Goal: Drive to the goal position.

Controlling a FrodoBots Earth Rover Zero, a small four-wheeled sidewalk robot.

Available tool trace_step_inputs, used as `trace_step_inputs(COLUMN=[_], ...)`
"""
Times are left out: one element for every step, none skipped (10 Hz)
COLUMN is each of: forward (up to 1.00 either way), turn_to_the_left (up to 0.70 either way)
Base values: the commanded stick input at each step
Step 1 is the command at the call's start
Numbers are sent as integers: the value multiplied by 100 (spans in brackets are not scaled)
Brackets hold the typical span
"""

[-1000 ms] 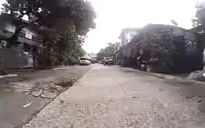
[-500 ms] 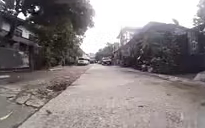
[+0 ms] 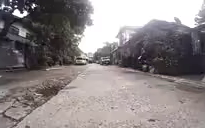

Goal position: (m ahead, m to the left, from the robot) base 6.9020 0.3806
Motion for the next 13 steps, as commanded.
trace_step_inputs(forward=[70, 70, 70, 70, 70, 70, 70, 70, 70, 70, 70, 70, 70], turn_to_the_left=[0, 0, 0, 0, 0, 0, 0, 0, 0, 0, 0, 0, 0])
